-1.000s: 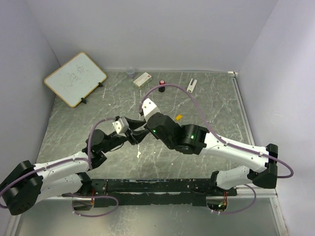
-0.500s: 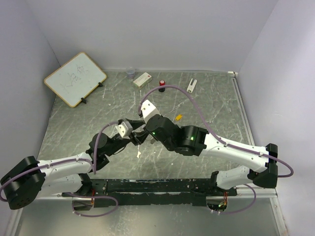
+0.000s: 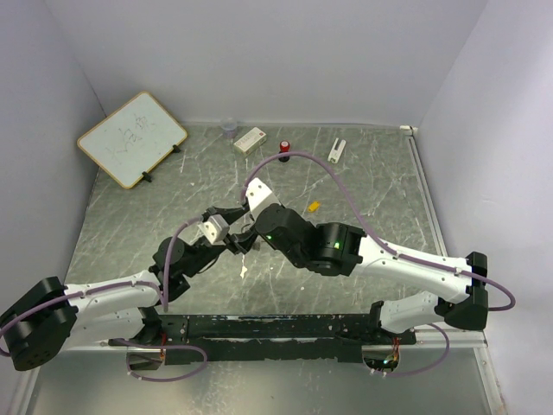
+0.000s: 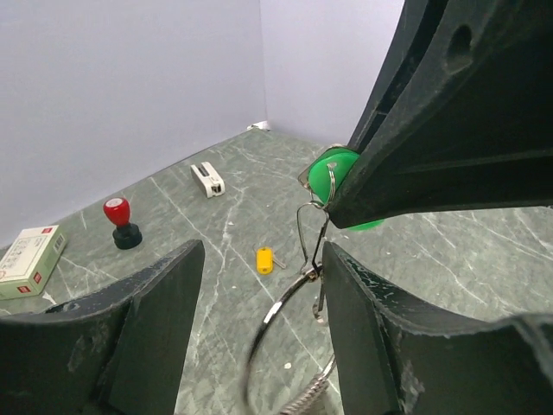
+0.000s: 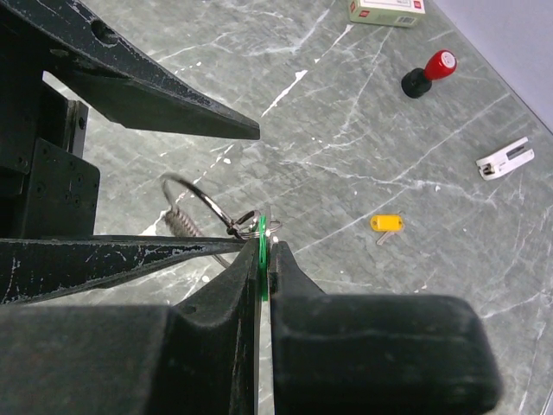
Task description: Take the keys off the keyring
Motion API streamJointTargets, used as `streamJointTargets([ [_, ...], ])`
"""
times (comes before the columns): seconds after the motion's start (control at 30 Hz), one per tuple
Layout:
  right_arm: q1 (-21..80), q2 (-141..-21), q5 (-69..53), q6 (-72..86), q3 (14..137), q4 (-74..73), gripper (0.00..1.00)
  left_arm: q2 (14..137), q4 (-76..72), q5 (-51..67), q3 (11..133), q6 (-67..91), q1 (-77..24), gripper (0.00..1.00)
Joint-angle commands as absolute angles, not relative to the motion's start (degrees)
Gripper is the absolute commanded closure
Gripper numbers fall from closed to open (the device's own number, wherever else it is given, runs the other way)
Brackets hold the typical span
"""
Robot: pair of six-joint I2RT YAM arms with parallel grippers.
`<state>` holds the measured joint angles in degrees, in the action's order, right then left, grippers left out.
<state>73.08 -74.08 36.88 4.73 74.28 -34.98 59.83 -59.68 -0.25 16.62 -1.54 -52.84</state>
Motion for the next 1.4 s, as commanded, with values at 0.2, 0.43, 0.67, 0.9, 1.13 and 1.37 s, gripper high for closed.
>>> streamJointTargets([
  [0.2, 74.13, -72.77, 37.34, 4.84, 75.07, -33.57, 1.0, 59.21, -65.45, 3.44, 15.26, -5.48, -53.26, 0.4],
  [0.43, 74.44, -72.8, 37.52, 4.83, 75.06, -33.49, 1.0, 59.41, -66.57, 4.81, 15.02, -5.84, -53.27, 0.43],
  [0.67, 74.66, -72.73, 37.79, 4.81, 74.63, -33.22, 1.0, 59.79, -68.4, 4.95, 14.25, -4.48, -53.27, 0.4],
  [0.9, 74.79, -72.77, 38.18, 5.05, 74.29, -32.69, 1.0, 59.29, -69.72, 4.76, 13.01, -2.37, -53.26, 0.41],
  [1.13, 74.89, -73.27, 38.08, 5.02, 74.27, -32.03, 1.0, 59.87, -71.77, 4.76, 12.38, -0.9, -53.47, 0.37],
  [1.37, 74.97, -73.4, 37.67, 5.0, 74.03, -31.58, 1.0, 61.32, -73.92, 2.87, 12.63, -0.89, -54.73, 0.37],
])
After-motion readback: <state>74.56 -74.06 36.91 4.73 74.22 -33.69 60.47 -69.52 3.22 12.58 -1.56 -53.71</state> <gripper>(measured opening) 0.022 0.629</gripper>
